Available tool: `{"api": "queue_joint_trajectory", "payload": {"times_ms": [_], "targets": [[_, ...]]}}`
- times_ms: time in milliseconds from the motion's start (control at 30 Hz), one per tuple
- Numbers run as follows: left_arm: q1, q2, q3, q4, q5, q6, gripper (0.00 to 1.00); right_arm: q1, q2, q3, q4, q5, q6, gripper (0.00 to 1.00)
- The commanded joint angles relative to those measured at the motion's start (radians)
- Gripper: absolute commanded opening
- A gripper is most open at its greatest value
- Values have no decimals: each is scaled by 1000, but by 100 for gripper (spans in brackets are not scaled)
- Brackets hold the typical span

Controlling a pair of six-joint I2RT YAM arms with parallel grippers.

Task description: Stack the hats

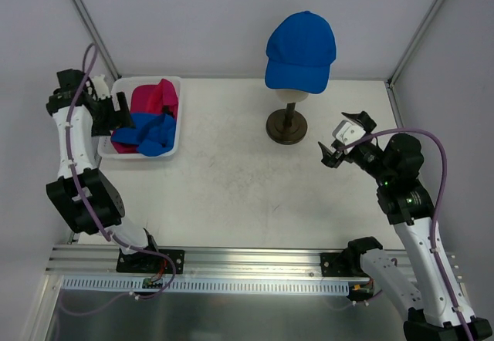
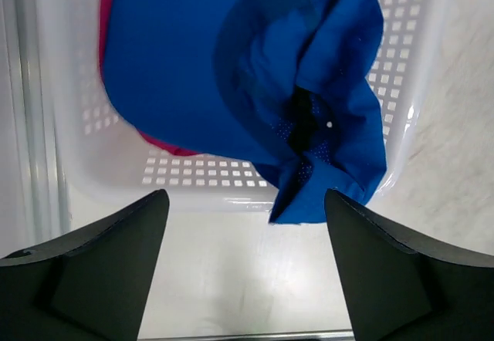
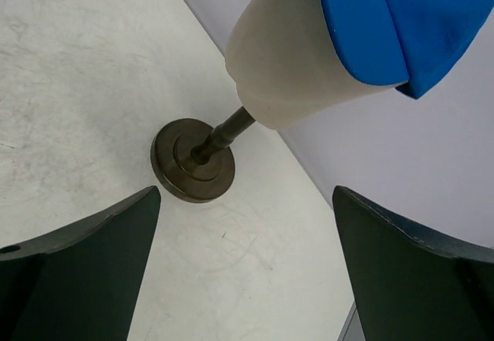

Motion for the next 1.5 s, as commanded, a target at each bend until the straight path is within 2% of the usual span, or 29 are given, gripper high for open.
{"api": "queue_joint_trajectory", "payload": {"times_ms": [0,167,233,500,700,833,1067,1233,1367,1400,1467], "targets": [[86,-69,6,-46,111,-219,83,1,-25,49,-40,64,93,99],[103,-57,-31,-35,39,-388,85,3,-20,49,-40,70,107,100],[103,-40,-39,-35,-29,-466,83,3,-22,48,-40,67,107,100],[151,32,-87,21,22,-644,78,1,-46,37,-52,84,78,99],[154,84,-76,54,19,-677,62,3,-60,41,-70,96,55,99],[155,130,-61,57,-30,-674,60,3,-60,23,-69,104,28,100],[155,190,-33,63,-38,-681,59,3,-33,32,-69,109,15,100],[155,244,22,71,-18,-681,52,3,-5,44,-67,99,30,100],[154,271,65,78,6,-675,41,3,12,70,-61,87,57,100],[152,274,73,81,11,-671,35,3,17,74,-43,76,69,100],[151,279,91,88,29,-666,28,1,20,87,-30,75,86,99]]}}
